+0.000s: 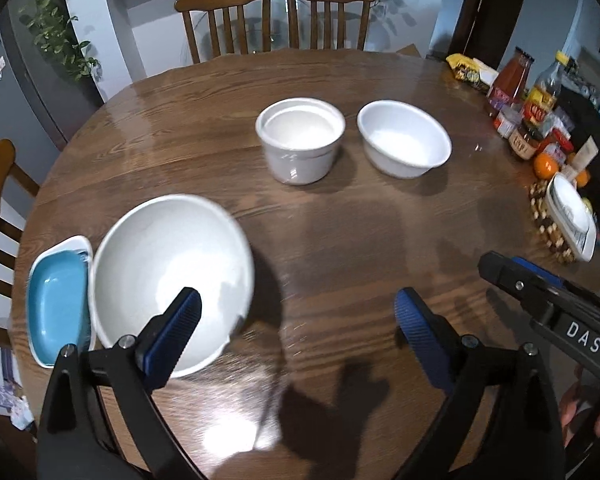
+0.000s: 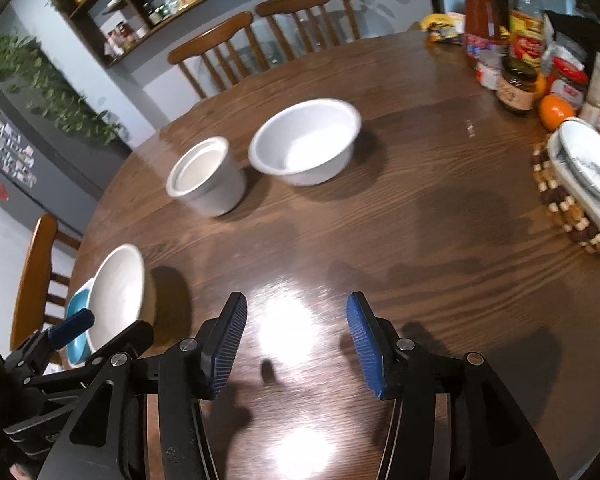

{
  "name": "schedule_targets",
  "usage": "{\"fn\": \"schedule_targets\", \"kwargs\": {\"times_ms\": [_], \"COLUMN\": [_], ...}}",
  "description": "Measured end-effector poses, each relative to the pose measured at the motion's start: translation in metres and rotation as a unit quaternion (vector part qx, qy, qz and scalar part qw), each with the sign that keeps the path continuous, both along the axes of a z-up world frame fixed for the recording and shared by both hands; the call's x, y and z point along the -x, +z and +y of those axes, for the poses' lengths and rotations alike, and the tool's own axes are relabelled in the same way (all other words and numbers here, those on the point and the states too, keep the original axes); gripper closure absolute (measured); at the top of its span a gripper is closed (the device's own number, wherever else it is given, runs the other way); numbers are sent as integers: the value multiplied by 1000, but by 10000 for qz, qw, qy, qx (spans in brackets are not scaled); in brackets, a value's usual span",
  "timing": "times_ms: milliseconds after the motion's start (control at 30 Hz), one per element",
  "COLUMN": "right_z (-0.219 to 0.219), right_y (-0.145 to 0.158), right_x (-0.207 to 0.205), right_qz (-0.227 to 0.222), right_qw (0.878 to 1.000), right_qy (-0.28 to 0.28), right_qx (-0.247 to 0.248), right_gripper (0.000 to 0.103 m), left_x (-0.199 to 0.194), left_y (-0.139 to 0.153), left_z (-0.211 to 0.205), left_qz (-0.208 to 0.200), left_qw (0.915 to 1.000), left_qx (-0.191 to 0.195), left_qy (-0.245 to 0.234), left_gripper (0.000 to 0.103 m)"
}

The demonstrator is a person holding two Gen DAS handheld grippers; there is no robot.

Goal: Organize plates and bowls
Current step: 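Move both grippers to the rim of the smaller white bowl, then close both grippers on the smaller white bowl rim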

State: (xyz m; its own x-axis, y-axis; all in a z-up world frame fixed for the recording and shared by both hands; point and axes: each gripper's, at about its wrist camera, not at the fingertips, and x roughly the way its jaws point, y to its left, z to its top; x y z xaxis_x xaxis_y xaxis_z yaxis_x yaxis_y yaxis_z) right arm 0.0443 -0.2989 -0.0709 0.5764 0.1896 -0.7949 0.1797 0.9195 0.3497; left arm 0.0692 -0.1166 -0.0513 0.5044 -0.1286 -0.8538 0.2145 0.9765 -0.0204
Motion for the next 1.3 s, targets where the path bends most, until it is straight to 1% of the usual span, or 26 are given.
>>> {"fn": "schedule_targets", "kwargs": {"times_ms": [67, 133, 267, 433, 600, 633, 700, 833, 867, 1000, 1033, 1100, 1167, 1233, 1267, 1300], "right_z": [-14, -26, -44, -57, -62, -64, -67, -71, -71, -69, -67, -66, -63, -61, -60, -58], "right_y": [3, 6, 14, 23, 19, 16, 9, -6, -8, -18, -22, -27, -31, -34, -35, -35], "right_x": [-4, -9, -25, -60, -93, -101, -114, -137, -141, -155, -158, -163, -167, -169, -169, -170], "right_qz": [-23, -41, -94, -174, -137, -89, -23, 117, 127, 226, 262, 310, 377, 415, 429, 450], "right_qw": [10000, 9998, 9996, 9986, 9967, 9965, 9966, 9966, 9966, 9963, 9961, 9958, 9954, 9947, 9944, 9941], "right_qy": [-69, -109, -99, 43, 317, 338, 386, 417, 431, 501, 530, 582, 626, 704, 736, 788], "right_qx": [61, 142, 263, 496, 739, 757, 726, 700, 686, 667, 656, 632, 622, 625, 619, 599], "right_gripper": [50, 50, 50, 50, 50, 50, 50, 50, 50, 51, 52, 55, 60, 67, 69, 75], "left_x": [-8, -18, -34, -53, -70, -74, -86, -102, -105, -116, -118, -120, -121, -122, -122, -122], "left_y": [-1, -4, -7, -7, -8, -9, -14, -24, -26, -33, -34, -37, -41, -43, -45, -45], "left_z": [-10, -20, -37, -51, -71, -74, -80, -88, -90, -93, -93, -92, -93, -94, -93, -93], "left_qz": [40, 167, 214, 32, -131, -150, -71, 86, 112, 188, 209, 254, 299, 314, 316, 323], "left_qw": [9999, 9992, 9974, 9925, 9915, 9911, 9901, 9886, 9883, 9874, 9873, 9875, 9885, 9891, 9895, 9899], "left_qx": [125, 266, 408, 520, 426, 421, 448, 519, 525, 523, 523, 545, 502, 504, 499, 499], "left_qy": [110, 234, 547, 1106, 1218, 1251, 1331, 1413, 1428, 1481, 1484, 1460, 1398, 1348, 1321, 1290], "left_gripper": [8, 8, 12, 12, 12, 15, 23, 42, 43, 43, 44, 50, 61, 63, 66, 67]}}
